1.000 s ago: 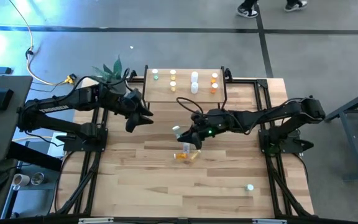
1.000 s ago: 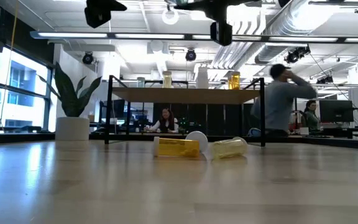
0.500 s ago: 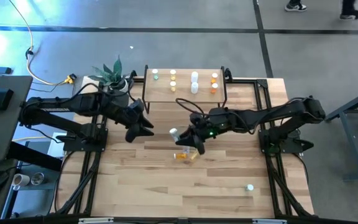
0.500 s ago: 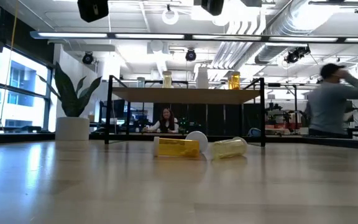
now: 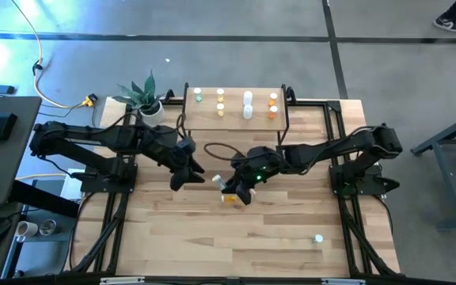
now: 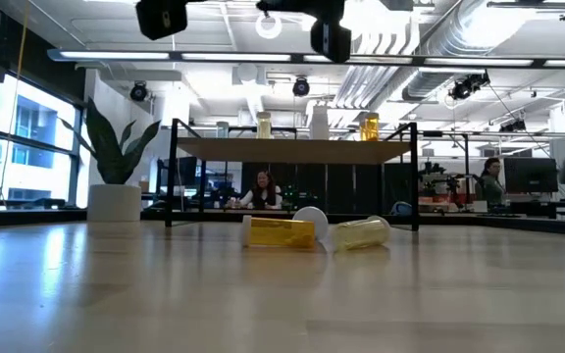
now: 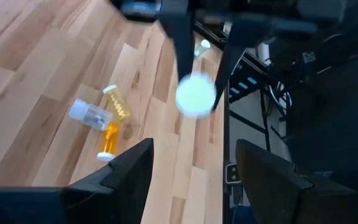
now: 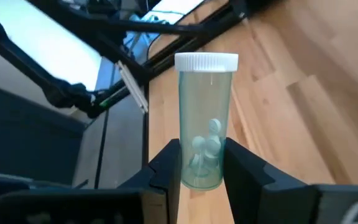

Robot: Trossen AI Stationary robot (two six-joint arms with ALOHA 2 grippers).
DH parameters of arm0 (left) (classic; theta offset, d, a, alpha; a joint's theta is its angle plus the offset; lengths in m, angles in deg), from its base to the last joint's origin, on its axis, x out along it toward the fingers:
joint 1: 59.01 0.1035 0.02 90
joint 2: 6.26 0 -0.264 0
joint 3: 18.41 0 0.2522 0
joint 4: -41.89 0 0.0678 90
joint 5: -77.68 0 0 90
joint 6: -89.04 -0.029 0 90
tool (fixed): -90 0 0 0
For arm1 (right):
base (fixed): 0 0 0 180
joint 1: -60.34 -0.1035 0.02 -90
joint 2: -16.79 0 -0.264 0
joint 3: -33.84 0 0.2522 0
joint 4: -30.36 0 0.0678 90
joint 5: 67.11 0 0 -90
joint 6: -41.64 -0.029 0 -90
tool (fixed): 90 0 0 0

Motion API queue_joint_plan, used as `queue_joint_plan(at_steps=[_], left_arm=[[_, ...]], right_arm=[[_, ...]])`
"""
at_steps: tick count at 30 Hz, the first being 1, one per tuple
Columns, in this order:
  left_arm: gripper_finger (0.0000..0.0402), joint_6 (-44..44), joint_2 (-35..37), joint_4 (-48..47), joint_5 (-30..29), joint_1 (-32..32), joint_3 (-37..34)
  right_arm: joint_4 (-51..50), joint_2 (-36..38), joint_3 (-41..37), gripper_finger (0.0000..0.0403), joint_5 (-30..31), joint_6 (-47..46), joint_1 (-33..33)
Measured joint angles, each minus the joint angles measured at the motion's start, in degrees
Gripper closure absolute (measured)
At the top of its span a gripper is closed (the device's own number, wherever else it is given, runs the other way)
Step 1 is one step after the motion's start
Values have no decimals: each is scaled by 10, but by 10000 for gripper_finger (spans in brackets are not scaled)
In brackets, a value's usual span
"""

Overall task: Pick and place medicine bottles onto shelf by color
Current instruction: Put the top right blue pill bottle aligned with the other blue pill bottle on the shelf

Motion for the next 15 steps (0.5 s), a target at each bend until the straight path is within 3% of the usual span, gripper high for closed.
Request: queue_joint_plan(at_steps=[15], left_arm=[[183, 0, -84, 37, 10, 0, 0]], right_arm=[[1, -47, 0, 320, -22, 2, -1]])
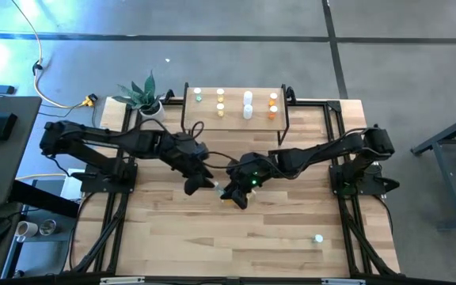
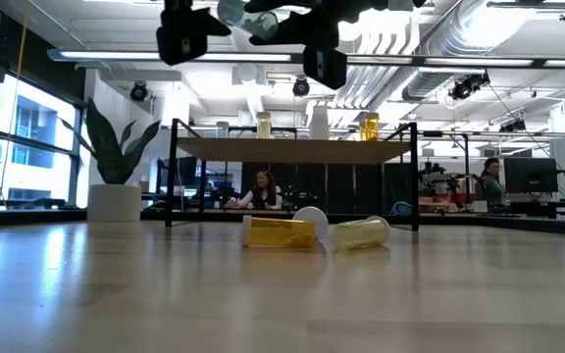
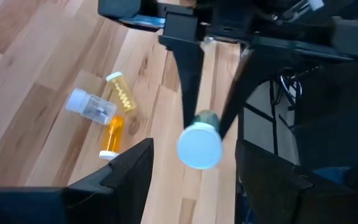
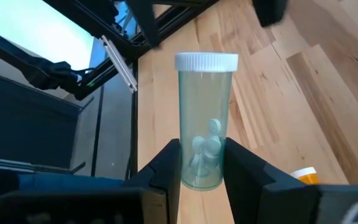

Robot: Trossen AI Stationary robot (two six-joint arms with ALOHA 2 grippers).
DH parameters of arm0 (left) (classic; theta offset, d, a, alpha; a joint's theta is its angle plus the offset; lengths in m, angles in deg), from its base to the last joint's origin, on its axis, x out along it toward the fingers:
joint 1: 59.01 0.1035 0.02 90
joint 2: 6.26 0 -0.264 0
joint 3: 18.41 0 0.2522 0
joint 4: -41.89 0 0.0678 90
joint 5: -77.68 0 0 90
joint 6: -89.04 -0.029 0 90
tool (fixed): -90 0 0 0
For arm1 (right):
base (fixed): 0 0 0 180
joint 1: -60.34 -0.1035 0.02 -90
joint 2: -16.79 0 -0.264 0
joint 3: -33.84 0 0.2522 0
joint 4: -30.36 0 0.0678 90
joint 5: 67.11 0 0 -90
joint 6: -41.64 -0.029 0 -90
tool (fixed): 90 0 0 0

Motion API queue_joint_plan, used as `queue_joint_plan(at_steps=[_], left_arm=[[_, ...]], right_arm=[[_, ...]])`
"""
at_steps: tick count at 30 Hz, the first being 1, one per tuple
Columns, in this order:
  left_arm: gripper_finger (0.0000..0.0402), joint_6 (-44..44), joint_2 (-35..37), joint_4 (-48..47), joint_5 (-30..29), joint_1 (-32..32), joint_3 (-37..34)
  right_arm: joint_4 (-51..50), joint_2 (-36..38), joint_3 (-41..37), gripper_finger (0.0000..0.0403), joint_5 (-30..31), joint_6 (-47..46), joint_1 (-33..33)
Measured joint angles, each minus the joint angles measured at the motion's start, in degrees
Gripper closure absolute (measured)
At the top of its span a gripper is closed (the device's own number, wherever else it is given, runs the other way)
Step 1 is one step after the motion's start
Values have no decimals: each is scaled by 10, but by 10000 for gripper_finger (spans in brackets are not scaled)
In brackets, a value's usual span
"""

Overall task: Pick and place medicine bottles onto shelf by color
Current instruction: Put the top right blue pill bottle aligned with the other blue pill bottle on the shelf

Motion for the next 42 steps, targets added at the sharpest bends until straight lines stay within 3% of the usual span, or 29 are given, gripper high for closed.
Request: queue_joint_plan(at_steps=[17, 37, 42], left_arm=[[192, -15, -57, 52, 40, 0, 0], [287, -15, -58, 54, 65, 0, 0], [295, -14, -58, 54, 66, 0, 0]], right_arm=[[-3, 0, -1, 320, 4, 13, 2], [-6, 0, -1, 320, 3, 15, 4], [-6, 0, -1, 320, 4, 15, 4]])
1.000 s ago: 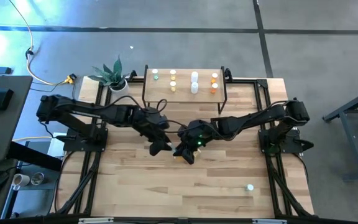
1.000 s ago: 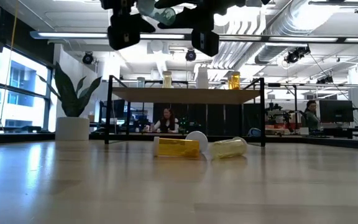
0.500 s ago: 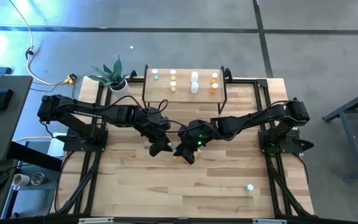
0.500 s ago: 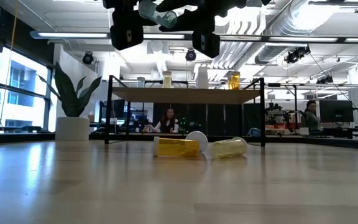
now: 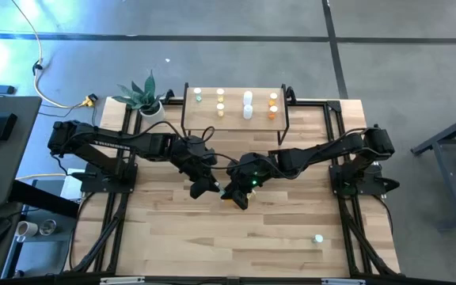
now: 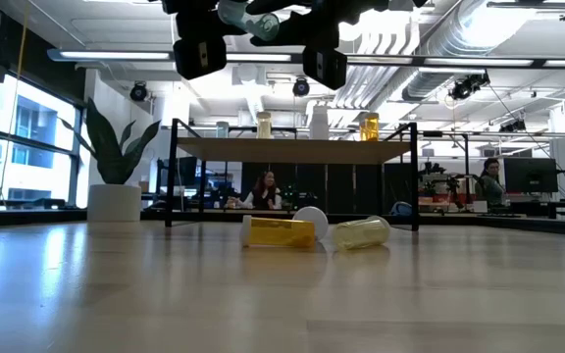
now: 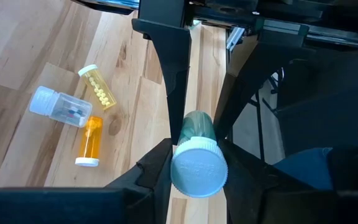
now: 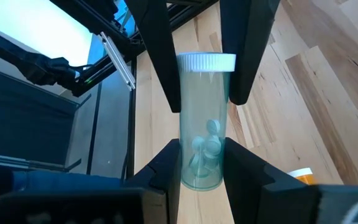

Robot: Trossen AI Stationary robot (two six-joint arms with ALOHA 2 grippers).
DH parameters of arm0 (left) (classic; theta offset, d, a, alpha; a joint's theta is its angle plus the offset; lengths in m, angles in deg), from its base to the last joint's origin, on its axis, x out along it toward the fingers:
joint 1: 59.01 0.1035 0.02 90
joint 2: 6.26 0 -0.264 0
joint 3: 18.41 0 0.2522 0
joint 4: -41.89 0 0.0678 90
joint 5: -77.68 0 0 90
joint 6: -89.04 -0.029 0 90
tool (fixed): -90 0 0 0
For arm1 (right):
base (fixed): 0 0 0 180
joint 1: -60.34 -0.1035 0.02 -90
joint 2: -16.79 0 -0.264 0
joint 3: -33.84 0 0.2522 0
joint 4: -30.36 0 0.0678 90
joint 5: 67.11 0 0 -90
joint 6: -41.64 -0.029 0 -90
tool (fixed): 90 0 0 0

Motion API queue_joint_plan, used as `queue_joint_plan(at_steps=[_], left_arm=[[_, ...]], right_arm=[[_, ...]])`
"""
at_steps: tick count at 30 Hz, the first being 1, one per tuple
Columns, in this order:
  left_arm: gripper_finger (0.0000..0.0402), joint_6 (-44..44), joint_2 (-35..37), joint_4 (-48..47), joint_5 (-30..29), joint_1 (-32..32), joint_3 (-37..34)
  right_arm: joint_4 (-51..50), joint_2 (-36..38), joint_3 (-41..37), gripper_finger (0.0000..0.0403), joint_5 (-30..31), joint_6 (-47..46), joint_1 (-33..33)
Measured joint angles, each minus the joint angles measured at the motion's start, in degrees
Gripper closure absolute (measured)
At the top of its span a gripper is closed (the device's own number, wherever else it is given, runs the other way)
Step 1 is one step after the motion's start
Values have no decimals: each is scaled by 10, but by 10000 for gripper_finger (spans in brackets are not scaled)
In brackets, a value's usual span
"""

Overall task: Pick and place medicine bottles onto shelf by color
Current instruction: Put the top right blue pill bottle aligned with the other blue pill bottle on the shelf

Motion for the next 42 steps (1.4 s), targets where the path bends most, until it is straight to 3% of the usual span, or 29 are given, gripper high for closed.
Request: queue_joint_plan(at_steps=[7, 18, 42], left_arm=[[286, 0, 0, 0, 0, 0, 0], [291, 0, 0, -19, -6, 9, 0], [292, -54, 19, -110, -58, 70, 0]], right_arm=[[-1, 0, 0, 308, 1, 13, 0], [-22, 3, 0, 226, -10, 11, 22], [-79, 62, 0, 220, 14, 28, 102]])
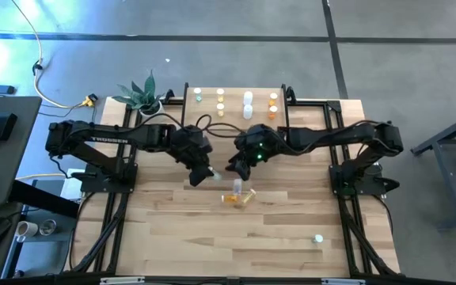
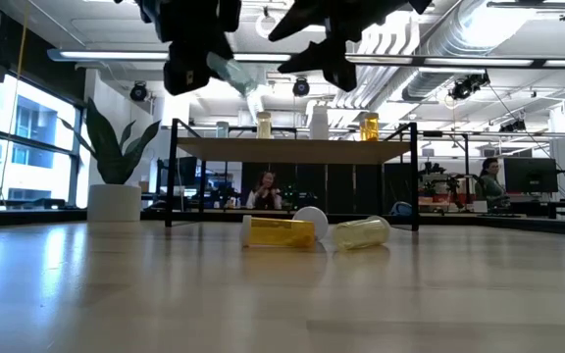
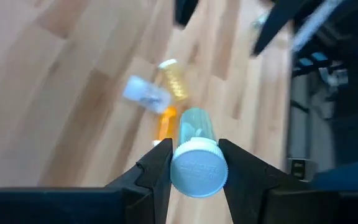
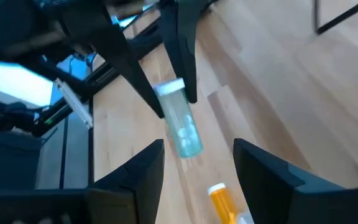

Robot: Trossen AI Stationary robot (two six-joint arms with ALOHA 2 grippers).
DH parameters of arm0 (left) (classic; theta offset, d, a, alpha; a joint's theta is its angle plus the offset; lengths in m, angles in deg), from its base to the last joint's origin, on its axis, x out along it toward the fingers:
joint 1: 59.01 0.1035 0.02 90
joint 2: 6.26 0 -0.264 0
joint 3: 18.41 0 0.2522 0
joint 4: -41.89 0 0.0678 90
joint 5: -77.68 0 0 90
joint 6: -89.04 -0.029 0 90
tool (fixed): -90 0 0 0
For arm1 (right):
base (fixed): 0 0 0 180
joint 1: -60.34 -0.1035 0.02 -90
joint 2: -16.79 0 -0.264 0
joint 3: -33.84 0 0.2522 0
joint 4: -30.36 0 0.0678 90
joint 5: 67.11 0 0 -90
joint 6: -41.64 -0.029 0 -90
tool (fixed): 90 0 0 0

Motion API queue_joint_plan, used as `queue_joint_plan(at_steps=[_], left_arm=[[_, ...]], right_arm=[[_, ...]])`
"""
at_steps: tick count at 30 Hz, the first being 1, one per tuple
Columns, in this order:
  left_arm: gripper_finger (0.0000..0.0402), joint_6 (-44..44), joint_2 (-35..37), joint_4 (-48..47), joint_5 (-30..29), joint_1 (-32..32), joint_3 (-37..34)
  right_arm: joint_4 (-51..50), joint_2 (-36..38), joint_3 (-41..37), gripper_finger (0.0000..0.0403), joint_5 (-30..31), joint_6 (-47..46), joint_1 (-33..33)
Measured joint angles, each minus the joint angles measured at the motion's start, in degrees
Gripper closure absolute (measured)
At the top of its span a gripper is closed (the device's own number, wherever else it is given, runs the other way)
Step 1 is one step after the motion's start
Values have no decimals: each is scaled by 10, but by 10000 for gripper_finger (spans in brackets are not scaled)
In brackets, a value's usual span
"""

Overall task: Pick and place medicine bottles onto shelf by color
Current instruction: Put the top right blue pill bottle aligned with the other blue pill bottle on the shelf

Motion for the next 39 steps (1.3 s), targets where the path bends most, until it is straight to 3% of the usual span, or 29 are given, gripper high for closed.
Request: queue_joint_plan(at_steps=[13, 22, 32, 39], left_arm=[[293, -151, 0, -295, -150, 65, 150], [293, -244, 0, -387, -225, 173, 258], [293, -287, -31, -402, -218, 286, 324], [293, -273, -100, -464, -212, 311, 379]], right_arm=[[-1, 5, 0, 220, 4, 31, 47], [0, 5, 0, 220, 4, 33, 100], [70, 5, 0, 220, -10, 32, 140], [105, 5, 0, 220, -12, 33, 150]])
